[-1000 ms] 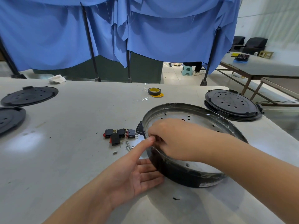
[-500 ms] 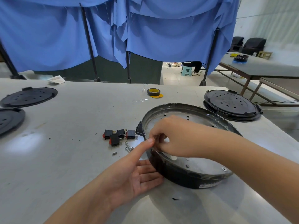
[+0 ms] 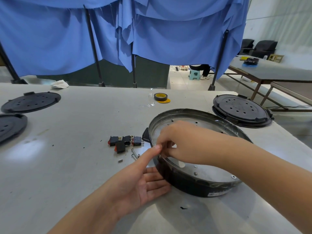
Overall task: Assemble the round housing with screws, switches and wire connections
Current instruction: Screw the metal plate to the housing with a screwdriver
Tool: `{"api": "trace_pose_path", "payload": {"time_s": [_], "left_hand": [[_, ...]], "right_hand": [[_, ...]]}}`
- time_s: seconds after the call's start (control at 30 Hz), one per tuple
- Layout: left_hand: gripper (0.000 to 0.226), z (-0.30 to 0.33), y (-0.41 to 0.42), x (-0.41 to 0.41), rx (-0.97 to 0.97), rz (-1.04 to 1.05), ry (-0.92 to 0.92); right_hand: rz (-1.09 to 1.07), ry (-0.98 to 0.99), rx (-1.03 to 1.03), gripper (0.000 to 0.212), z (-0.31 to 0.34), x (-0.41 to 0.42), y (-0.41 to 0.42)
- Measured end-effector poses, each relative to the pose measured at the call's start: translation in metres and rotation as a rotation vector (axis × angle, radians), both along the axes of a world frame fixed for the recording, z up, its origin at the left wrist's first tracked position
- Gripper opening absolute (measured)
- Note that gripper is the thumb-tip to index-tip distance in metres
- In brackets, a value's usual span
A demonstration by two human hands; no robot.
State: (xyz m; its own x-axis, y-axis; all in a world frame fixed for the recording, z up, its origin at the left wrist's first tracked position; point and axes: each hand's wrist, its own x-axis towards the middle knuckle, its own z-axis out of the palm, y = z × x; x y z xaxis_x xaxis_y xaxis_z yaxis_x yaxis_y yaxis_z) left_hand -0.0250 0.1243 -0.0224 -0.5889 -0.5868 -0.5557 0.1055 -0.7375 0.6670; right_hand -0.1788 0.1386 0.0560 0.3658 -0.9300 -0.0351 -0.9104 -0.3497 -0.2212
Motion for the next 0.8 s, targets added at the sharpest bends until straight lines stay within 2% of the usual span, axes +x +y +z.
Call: {"api": "trace_pose_path", "payload": {"time_s": [0.13,0.3,0.53,0.6,0.67,0.8], "left_hand": [[0.081,0.0001,-0.0005,-0.0003,-0.01,-0.011,-0.007],[0.08,-0.0007,-0.0014,0.0,-0.006,-0.009,-0.001],[0.082,-0.0025,-0.0024,0.0,-0.007,-0.005,-0.009],[0.082,-0.0022,-0.0025,0.0004,-0.007,-0.012,-0.003],[0.081,-0.0017,-0.0021,0.0006,-0.011,-0.01,-0.003],[0.082,-0.0009,-0.001,-0.0005,-0.015,0.003,-0.017]], "right_hand": [[0.013,0.12,-0.043,0.015,-0.0005,0.004,-0.0035],[-0.002,-0.022,0.005,0.011,0.002,-0.002,-0.0006],[0.015,0.089,-0.089,0.014,-0.006,-0.0007,-0.0032],[0.008,0.03,-0.049,0.005,-0.0036,-0.0016,-0.0025],[0.007,-0.04,-0.004,0.011,-0.0011,-0.0029,-0.0017],[0.019,0.027,-0.027,0.012,-0.0051,-0.0017,-0.003]]}}
